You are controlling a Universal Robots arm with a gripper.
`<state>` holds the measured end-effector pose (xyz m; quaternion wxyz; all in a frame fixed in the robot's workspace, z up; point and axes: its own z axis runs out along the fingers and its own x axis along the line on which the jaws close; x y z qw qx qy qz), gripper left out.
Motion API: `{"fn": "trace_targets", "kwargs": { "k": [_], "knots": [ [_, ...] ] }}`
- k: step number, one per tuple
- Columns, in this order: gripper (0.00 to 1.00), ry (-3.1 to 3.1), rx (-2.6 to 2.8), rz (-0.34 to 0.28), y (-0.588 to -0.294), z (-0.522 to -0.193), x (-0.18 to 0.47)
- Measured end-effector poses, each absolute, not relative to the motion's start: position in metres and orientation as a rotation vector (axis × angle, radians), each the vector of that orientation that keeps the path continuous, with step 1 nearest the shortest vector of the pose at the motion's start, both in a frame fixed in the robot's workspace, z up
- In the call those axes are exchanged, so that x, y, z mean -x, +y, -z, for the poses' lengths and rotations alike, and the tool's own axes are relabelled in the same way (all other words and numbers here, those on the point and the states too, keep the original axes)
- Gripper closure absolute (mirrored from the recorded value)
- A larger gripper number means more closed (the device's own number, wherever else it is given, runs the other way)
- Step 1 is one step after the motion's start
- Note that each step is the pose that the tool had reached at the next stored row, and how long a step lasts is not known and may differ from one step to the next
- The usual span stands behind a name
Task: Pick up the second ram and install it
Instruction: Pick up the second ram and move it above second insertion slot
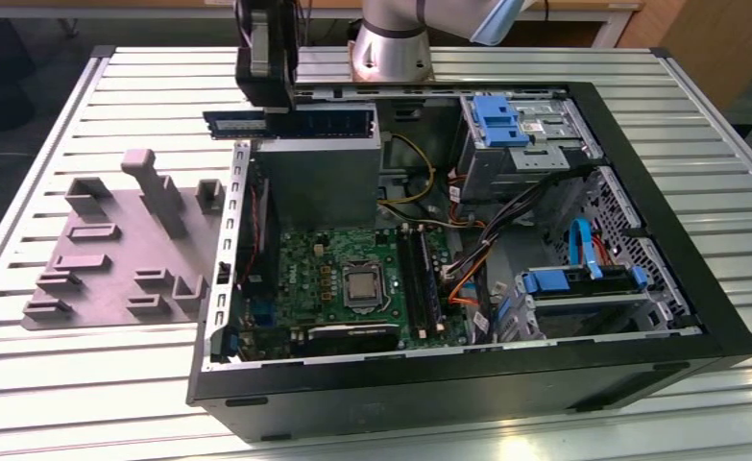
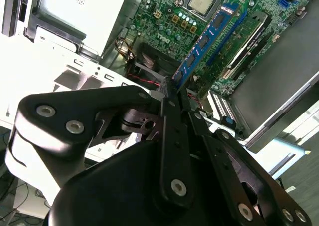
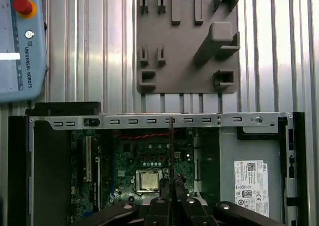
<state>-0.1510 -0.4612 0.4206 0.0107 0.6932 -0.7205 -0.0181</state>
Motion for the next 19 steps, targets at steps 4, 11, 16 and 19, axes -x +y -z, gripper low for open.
{"fn": "trace_targets", "kwargs": {
  "k": [4,11,16,19],
  "knots": [
    [0.86,-2.314,-2.094,0.057,-0.4609,-0.4203,0.1510],
    [0.86,-2.435,-1.955,0.059,-0.4607,-0.4192,0.1510],
    [0.86,-2.512,-1.859,0.060,-0.4604,-0.4181,0.1511],
    [0.86,-2.532,-1.832,0.061,-0.4604,-0.4180,0.1510]
  ]
}}
